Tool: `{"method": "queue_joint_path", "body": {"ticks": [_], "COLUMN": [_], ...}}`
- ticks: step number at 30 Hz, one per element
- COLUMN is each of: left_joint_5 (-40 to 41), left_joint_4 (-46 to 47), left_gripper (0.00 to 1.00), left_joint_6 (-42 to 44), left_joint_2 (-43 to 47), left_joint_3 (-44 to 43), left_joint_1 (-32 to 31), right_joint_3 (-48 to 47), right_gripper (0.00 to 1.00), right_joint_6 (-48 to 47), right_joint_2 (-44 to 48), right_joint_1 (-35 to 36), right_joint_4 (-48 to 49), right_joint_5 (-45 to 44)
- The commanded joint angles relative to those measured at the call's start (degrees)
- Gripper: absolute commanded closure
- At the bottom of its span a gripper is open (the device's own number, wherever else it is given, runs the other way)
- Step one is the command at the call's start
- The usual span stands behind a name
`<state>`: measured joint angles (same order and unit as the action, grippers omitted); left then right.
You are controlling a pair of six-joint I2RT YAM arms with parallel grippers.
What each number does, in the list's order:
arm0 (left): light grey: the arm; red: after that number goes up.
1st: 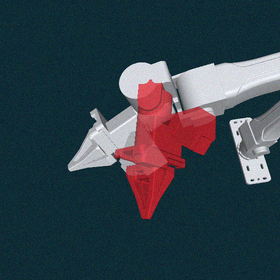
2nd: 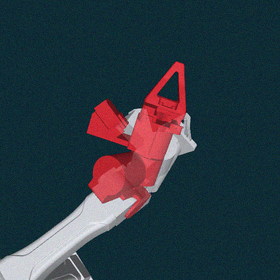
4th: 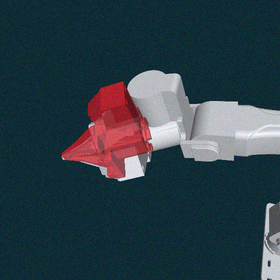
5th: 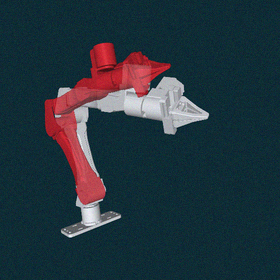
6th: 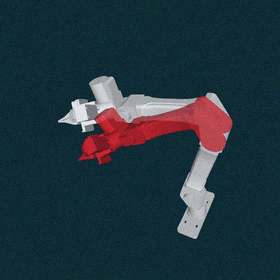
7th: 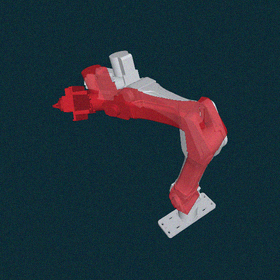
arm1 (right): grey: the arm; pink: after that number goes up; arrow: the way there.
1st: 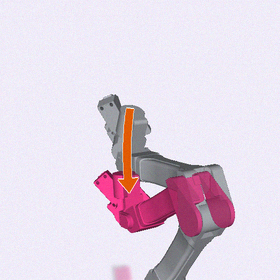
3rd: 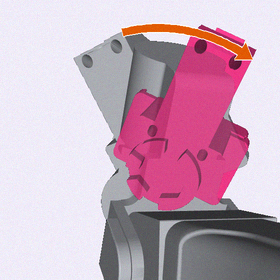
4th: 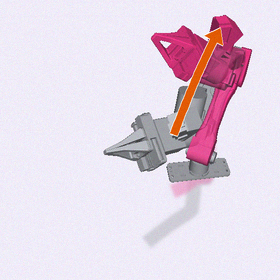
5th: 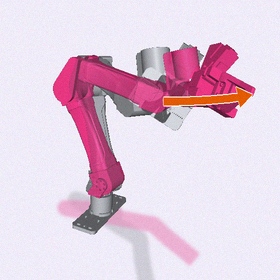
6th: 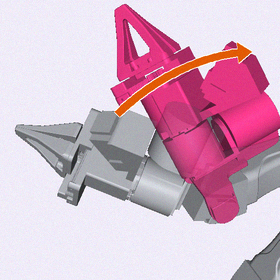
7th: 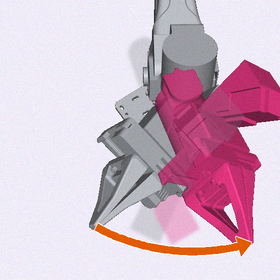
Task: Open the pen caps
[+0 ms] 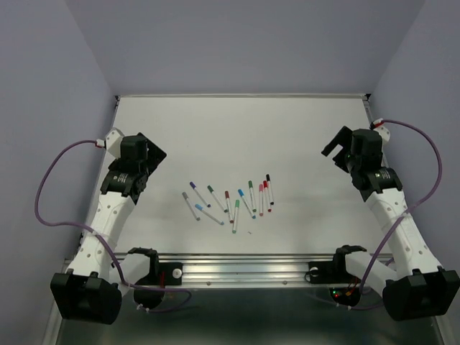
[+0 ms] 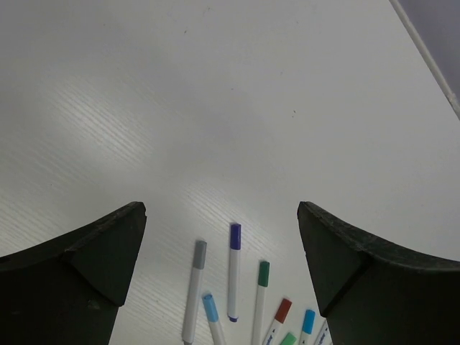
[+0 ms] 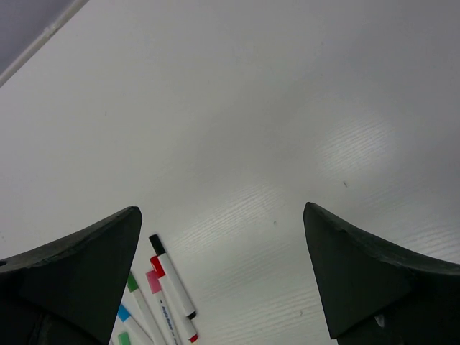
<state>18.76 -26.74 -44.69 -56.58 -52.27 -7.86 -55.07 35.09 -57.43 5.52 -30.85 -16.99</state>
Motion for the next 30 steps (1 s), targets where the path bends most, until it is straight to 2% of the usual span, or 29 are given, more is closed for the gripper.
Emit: {"method": "queue_joint_path", "body": {"ticks": [1,5,6,8,9,13,16,20,30], "left_joint_5": [-0.92,-1.89,-2.24,-2.85,-2.86,-2.33,-2.59,-3.38,-3.12], "left_joint_4": [2.31,3.97,4.41,5.65,5.74,5.74,6.70,7.58,7.58], "left_gripper": [0.01,0.01,0.01,0.01,0.01,0.01,0.01,0.01,0.01], "left_joint_6": [0.04,0.39,0.48,1.09,1.27,1.80,1.88,2.50,2.85], "left_joint_2": [-1.16,-1.43,-1.61,-1.78,-2.13,-2.84,-3.10,-4.15,-5.82], "left_joint_3": [-1.08,-0.99,-0.64,-0.46,-0.46,-0.73,-0.46,-0.99,-1.08], "left_joint_1": [0.12,0.04,0.12,0.12,0.12,0.12,0.12,0.12,0.12], "right_joint_3": [-1.54,-0.83,-0.74,-0.83,-1.00,-1.62,-1.10,-0.48,-0.13], "right_gripper": [0.00,0.00,0.00,0.00,0.00,0.00,0.00,0.00,0.00], "right_joint_6": [-3.35,-6.87,-7.92,-9.42,-9.95,-9.35,-7.85,-7.49,-5.74], "right_joint_2": [1.96,1.36,0.83,-1.27,-2.06,-6.62,-9.62,-12.79,-19.56], "right_joint_1": [-0.33,-0.33,-0.33,1.07,2.29,12.74,15.39,20.40,25.33], "right_joint_4": [3.51,5.01,4.84,4.05,3.52,0.27,2.10,3.08,4.74], "right_joint_5": [5.72,14.51,19.67,22.17,21.92,6.75,7.67,3.99,1.26]}}
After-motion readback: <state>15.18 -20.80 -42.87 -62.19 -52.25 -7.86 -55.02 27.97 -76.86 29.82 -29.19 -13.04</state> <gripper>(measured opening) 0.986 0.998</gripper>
